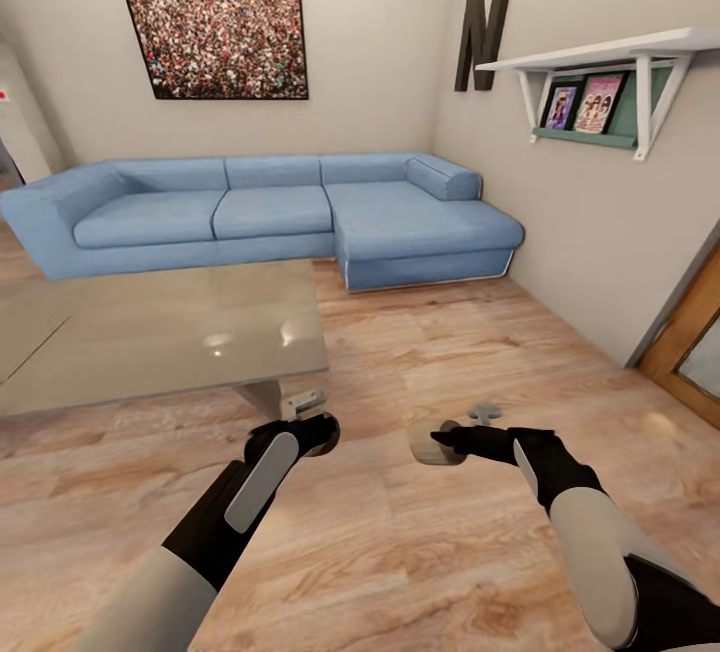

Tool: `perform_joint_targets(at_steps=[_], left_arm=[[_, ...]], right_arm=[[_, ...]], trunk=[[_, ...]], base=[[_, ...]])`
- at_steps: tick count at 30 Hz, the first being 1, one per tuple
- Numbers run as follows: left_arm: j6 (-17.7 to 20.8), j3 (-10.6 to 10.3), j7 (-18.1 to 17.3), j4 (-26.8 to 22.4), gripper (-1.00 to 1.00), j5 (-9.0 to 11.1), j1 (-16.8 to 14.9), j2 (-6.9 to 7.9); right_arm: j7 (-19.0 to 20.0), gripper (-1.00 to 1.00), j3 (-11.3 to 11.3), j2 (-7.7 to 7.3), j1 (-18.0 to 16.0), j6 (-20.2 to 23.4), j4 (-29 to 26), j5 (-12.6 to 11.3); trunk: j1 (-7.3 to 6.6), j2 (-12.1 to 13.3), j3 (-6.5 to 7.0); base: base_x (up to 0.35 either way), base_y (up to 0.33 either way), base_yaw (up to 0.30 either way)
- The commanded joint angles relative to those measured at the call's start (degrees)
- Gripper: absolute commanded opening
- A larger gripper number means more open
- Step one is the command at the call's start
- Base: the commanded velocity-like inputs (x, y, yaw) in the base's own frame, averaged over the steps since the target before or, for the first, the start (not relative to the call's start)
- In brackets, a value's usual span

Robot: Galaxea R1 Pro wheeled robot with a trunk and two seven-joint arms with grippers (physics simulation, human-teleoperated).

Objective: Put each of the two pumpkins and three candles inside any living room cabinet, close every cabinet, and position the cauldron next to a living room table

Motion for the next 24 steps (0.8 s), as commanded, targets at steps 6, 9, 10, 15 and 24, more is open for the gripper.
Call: perform_joint_targets(at_steps=[6, 9, 10, 15, 24], left_arm=[[0.09, -0.03, -0.03, 0.03, -1.0, -0.15, 0.0, 0.01], [0.09, -0.02, -0.03, 0.0, -1.0, -0.15, 0.0, 0.01], [0.09, -0.01, -0.03, 0.0, -1.0, -0.15, 0.0, 0.03], [0.09, 0.05, -0.03, -0.01, -1.0, -0.15, 0.0, 0.09], [0.09, 0.05, -0.03, -0.09, -1.0, -0.14, 0.0, 0.19]], right_arm=[[-0.02, -1.0, -0.01, 0.02, 0.0, 0.01, 0.02, -0.04], [-0.03, -1.0, -0.01, 0.01, 0.0, 0.01, 0.02, -0.04], [-0.03, -1.0, -0.01, 0.02, 0.0, 0.01, 0.02, -0.04], [-0.03, -1.0, -0.01, 0.02, 0.0, 0.01, 0.02, -0.04], [-0.03, -1.0, -0.01, 0.03, 0.0, 0.01, 0.03, -0.04]], trunk=[[0.0, 0.0, 0.0], [0.0, 0.0, 0.0], [0.0, 0.0, 0.0], [0.0, 0.0, 0.0], [0.0, 0.0, 0.0]], base=[[-0.007, 0.0, 0.27], [0.0, 0.0, 0.291], [0.0, 0.0, 0.292], [0.0, 0.0, 0.292], [0.0, 0.0, 0.292]])
